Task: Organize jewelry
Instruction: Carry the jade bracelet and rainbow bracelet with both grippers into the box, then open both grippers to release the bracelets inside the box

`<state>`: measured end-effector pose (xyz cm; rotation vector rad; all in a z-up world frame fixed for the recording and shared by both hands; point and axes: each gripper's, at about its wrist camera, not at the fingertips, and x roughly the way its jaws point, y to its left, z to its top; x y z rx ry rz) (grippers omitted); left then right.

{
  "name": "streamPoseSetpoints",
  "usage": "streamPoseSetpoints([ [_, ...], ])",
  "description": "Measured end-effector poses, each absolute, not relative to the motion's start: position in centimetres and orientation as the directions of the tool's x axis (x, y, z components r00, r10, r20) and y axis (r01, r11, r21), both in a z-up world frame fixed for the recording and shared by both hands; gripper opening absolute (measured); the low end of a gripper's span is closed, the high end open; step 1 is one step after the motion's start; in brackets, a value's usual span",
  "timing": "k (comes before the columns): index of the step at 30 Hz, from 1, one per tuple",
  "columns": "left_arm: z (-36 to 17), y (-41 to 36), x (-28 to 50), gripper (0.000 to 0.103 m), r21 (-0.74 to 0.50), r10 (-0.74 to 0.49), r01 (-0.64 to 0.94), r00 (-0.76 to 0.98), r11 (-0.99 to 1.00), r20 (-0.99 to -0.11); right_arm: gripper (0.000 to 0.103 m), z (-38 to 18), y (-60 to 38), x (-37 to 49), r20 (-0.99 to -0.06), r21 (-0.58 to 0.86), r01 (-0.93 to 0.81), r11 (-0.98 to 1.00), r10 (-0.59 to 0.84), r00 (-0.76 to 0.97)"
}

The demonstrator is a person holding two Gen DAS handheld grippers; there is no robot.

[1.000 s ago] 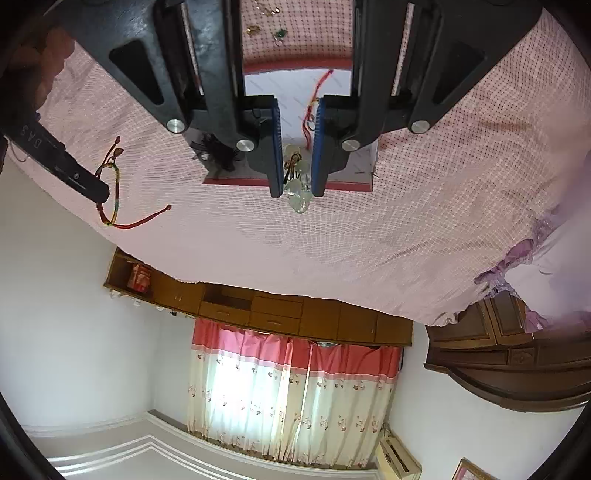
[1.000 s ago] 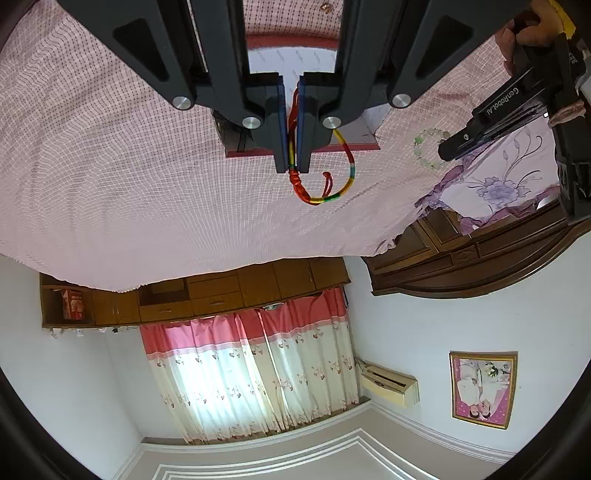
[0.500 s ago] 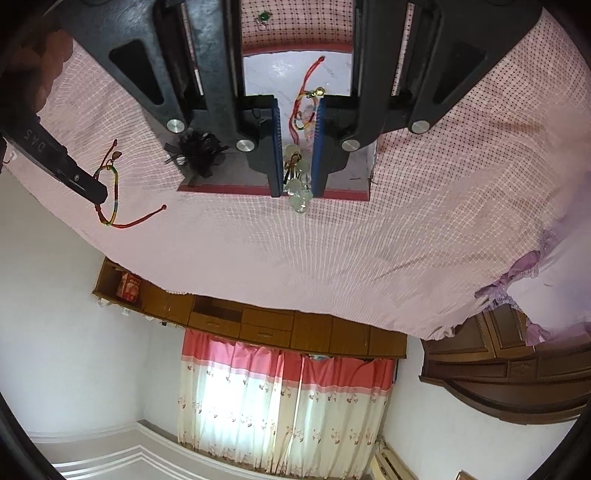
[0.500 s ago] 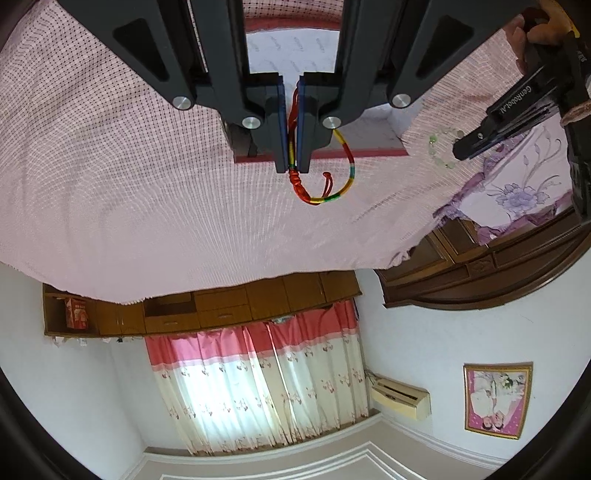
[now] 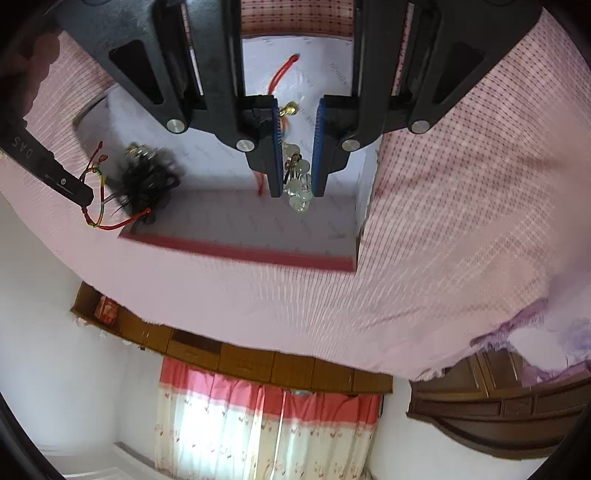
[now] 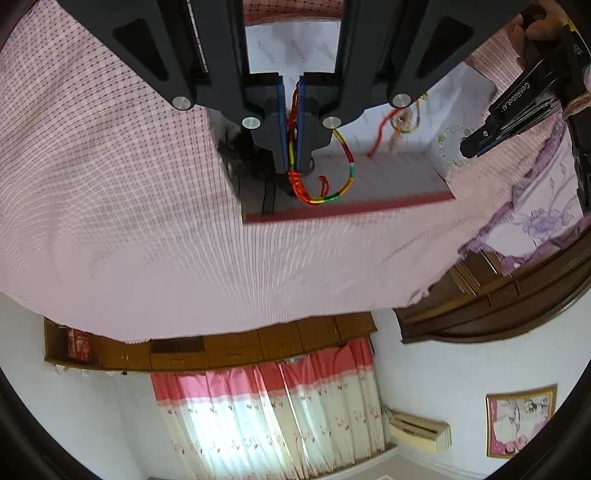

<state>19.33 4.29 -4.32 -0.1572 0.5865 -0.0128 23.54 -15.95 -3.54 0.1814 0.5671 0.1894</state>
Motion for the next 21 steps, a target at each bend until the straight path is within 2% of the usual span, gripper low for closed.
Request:
streamPoseSetpoints([
  [7, -6.1, 4.2, 20.8, 0.006, -0.184, -0.1, -0.019, 0.782, 0.983, -0.616, 0.006, -6.0, -15.2, 25.6, -0.603, 0.179, -0.118, 0.977, 0.203, 0.771],
  [13, -7.0, 2.9, 21.9, 0.006, -0.163, -0.115, 0.007, 0.736, 0.987, -0.667, 0.006, -8.0, -15.2, 27.2, -0.692, 0.112, -0.052, 0.992, 0.115, 0.713],
  [21, -7.3, 0.9, 22.3, 0.006, -0.174, -0.145, 0.031, 0.706, 0.984, -0.693, 0.003, -8.5, -16.6, 27.2, -0.734, -0.016, 0.023, 1.0, -0.027, 0.679],
])
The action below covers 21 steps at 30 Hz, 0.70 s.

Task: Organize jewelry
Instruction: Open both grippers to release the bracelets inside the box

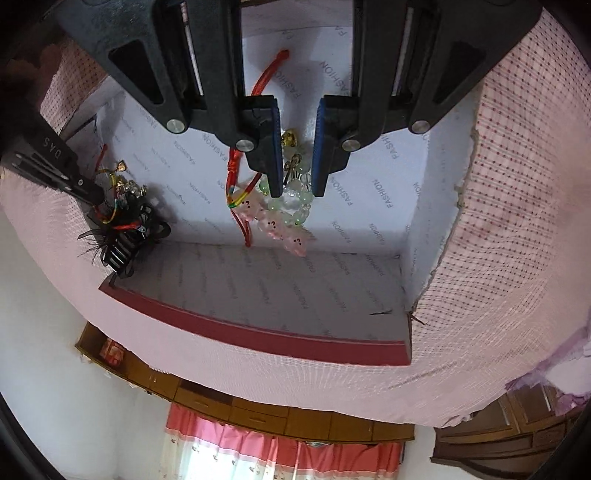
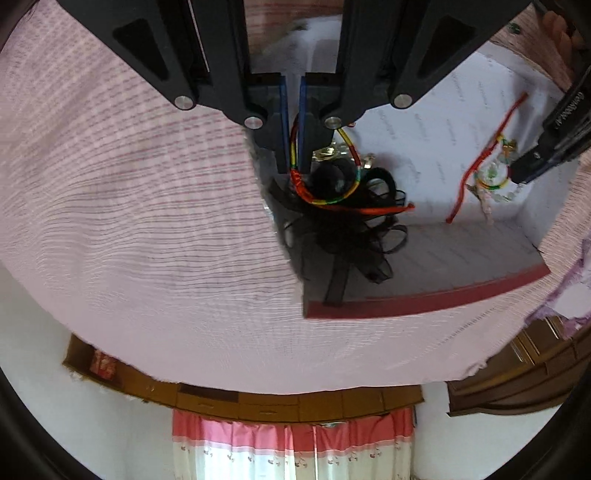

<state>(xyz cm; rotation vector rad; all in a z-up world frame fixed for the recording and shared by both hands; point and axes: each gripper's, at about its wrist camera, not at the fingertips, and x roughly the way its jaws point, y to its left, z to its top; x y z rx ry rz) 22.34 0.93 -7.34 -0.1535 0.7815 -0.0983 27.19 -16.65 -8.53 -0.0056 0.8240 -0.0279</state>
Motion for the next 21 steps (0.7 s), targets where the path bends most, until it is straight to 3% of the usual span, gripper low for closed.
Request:
streamPoseSetpoints([
  [5, -7.4, -0.2, 22.7, 0.007, -0.162, -0.153, 0.052, 0.691, 0.985, -0.707, 0.003, -8.3, -17.7, 26.8, -0.737, -0.035, 0.038, 0.999, -0.051, 0.674],
  [12, -6.6, -0.7, 23.0, 0.008, -0.155, -0.143, 0.044, 0.683, 0.987, -0.717, 0.005, -7.8, -18.1, 26.3, -0.725, 0.046, 0.031, 0.998, 0.012, 0.688],
  [16, -5.7, -0.1, 22.5, 0.013, -0.163, -0.147, 0.041, 0.684, 0.986, -0.715, 0.02, -7.2, -18.6, 26.1, -0.714, 0.154, 0.005, 0.988, 0.108, 0.692],
  [19, -4.4, 0.1, 21.7, 0.023, -0.171, -0.156, 0.049, 0.697, 0.984, -0.7, 0.034, -6.5, -18.7, 25.4, -0.693, 0.209, -0.013, 0.978, 0.158, 0.704],
  [21, -3.4, 0.1, 20.9, 0.026, -0.167, -0.159, 0.058, 0.704, 0.984, -0.692, 0.037, -5.5, -18.5, 24.5, -0.67, 0.225, -0.026, 0.974, 0.174, 0.721],
])
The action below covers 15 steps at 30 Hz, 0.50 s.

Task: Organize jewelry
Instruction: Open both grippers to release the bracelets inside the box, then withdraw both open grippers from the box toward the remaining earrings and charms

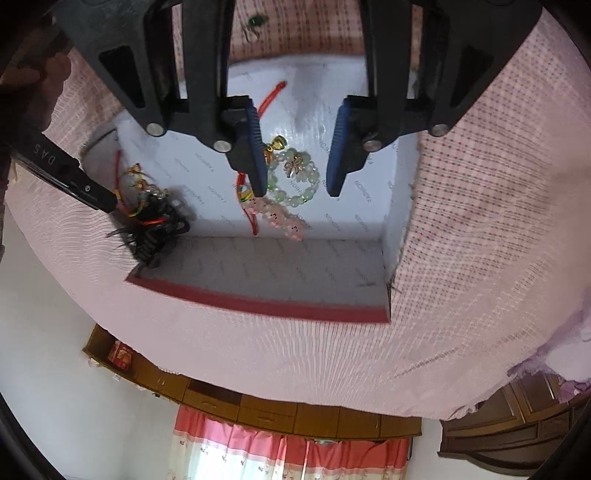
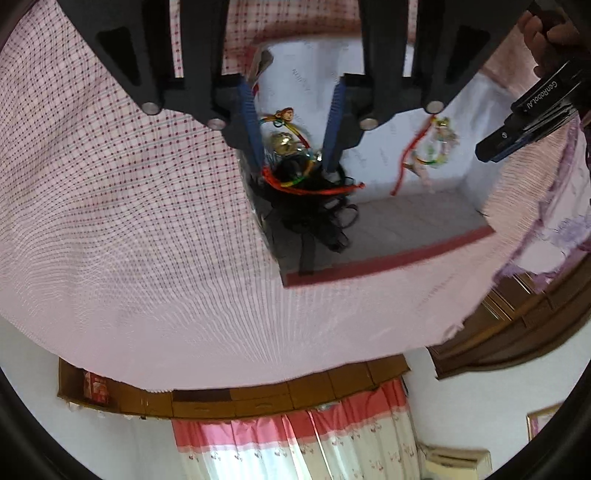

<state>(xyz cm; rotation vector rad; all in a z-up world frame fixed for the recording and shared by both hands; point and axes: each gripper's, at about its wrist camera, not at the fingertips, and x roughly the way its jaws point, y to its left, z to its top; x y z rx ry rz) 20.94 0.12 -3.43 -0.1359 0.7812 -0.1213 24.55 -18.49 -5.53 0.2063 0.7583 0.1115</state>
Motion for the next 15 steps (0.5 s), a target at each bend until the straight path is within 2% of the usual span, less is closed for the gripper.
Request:
streamPoseSetpoints([
  [15, -0.5, 0.9, 14.8, 0.027, -0.196, -0.205, 0.099, 0.726, 0.976, -0.656, 0.038, 0.8, -18.4, 16.5, -0.551, 0.264, -0.088, 0.961, 0.225, 0.804],
])
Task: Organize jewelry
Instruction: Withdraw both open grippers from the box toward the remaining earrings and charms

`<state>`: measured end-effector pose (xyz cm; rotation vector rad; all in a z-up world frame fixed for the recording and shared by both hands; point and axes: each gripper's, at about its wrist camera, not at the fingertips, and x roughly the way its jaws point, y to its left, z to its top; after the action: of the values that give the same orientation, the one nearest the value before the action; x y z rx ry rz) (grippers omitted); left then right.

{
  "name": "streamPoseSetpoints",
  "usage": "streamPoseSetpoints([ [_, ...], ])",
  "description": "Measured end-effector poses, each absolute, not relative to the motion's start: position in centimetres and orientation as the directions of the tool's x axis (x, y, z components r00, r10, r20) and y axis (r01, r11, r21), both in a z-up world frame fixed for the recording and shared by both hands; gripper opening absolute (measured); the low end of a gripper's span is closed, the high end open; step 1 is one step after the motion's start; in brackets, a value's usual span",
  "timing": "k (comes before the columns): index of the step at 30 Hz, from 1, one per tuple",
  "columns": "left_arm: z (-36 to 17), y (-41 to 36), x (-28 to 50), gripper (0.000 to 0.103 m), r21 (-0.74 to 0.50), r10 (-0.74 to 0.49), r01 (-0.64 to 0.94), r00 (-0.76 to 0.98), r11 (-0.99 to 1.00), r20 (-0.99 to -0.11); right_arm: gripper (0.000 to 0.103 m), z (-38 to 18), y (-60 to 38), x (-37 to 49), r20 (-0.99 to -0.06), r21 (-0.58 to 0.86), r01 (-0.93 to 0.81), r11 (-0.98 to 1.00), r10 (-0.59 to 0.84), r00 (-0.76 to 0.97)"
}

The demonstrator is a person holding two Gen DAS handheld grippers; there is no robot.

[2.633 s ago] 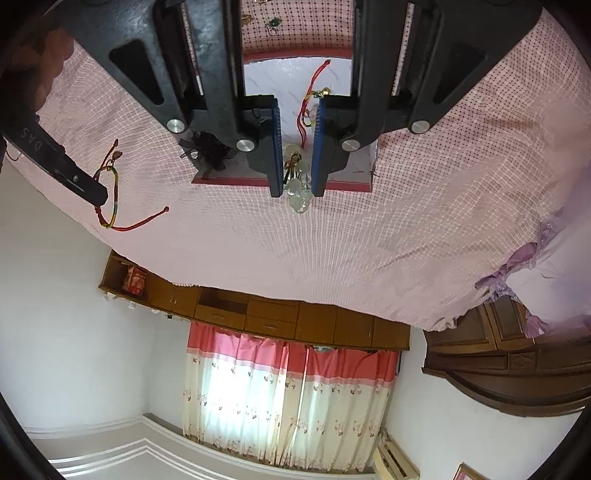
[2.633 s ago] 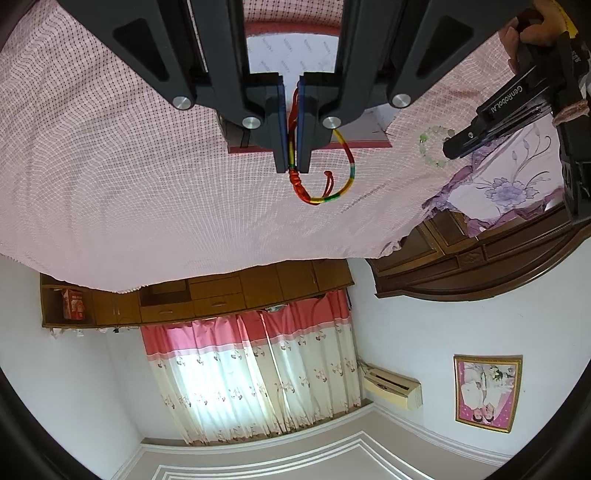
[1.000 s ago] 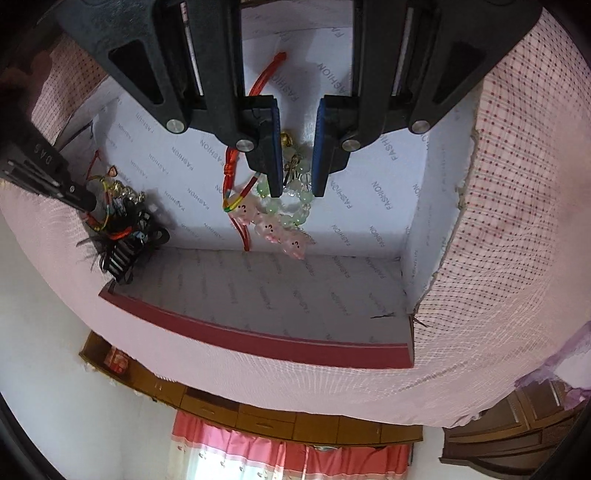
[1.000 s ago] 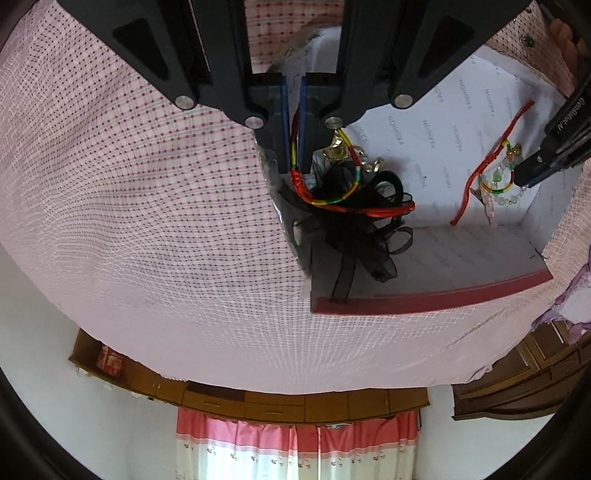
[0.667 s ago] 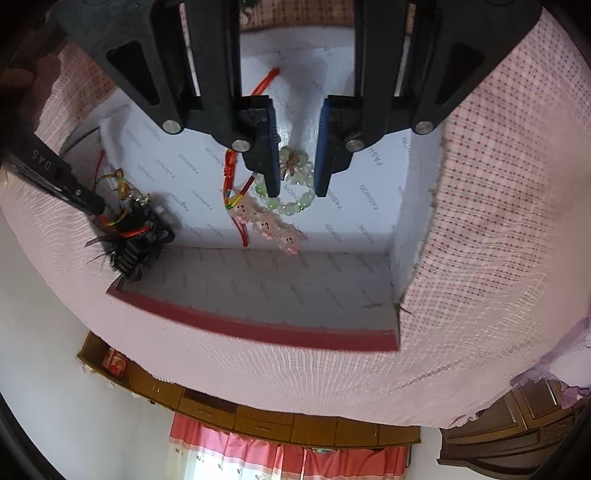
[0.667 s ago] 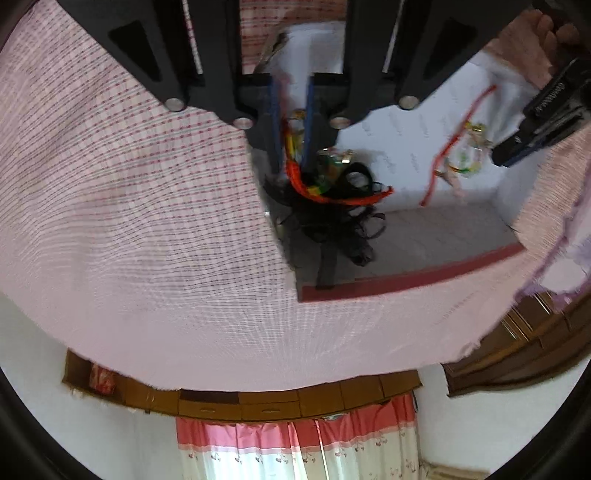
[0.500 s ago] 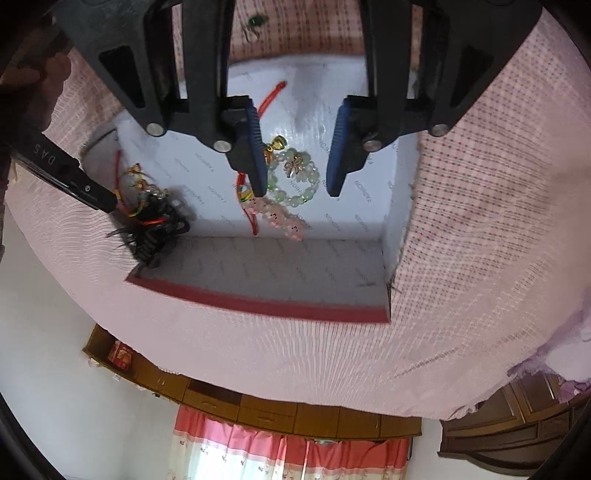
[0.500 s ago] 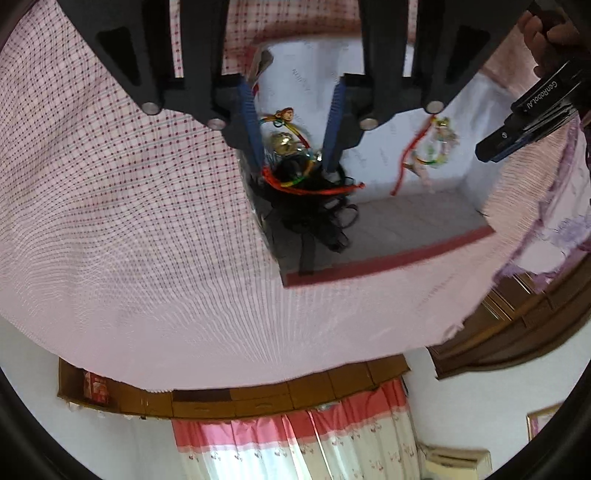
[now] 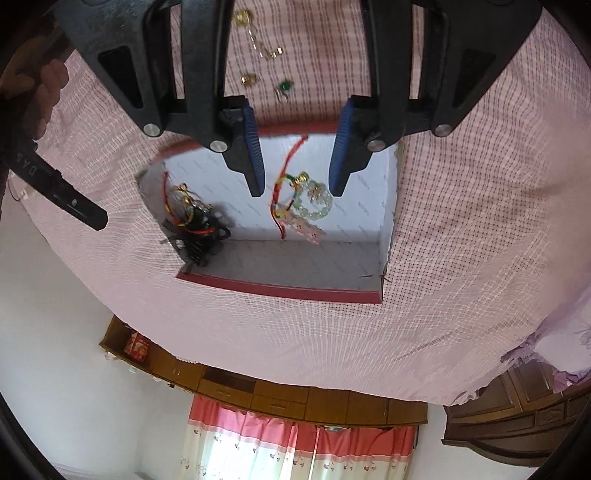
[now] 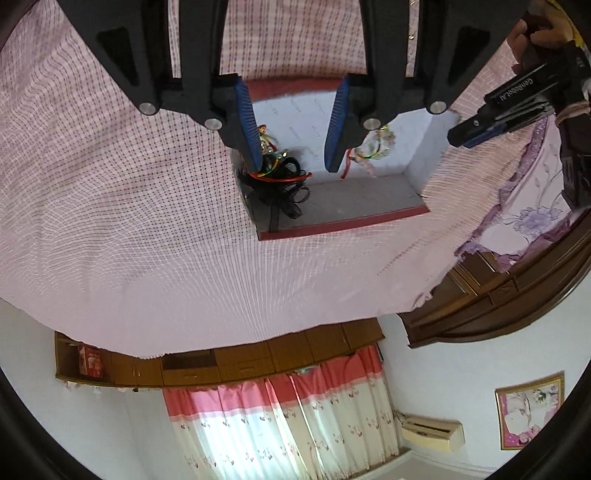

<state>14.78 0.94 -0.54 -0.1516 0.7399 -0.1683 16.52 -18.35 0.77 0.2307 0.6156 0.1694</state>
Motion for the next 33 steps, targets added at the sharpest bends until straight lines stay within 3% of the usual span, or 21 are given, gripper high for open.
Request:
streamPoseSetpoints([
  [12, -0.8, 0.1, 9.6, 0.028, -0.211, -0.24, 0.129, 0.701, 0.969, -0.671, 0.038, 0.8, -17.5, 10.6, -0.539, 0.272, -0.112, 0.956, 0.248, 0.805],
  [33, -6.4, -4.2, 7.6, 0.028, -0.218, -0.271, 0.161, 0.566, 0.963, -0.779, 0.038, -0.5, -18.2, 4.4, -0.533, 0.205, -0.118, 0.972, 0.212, 0.819],
])
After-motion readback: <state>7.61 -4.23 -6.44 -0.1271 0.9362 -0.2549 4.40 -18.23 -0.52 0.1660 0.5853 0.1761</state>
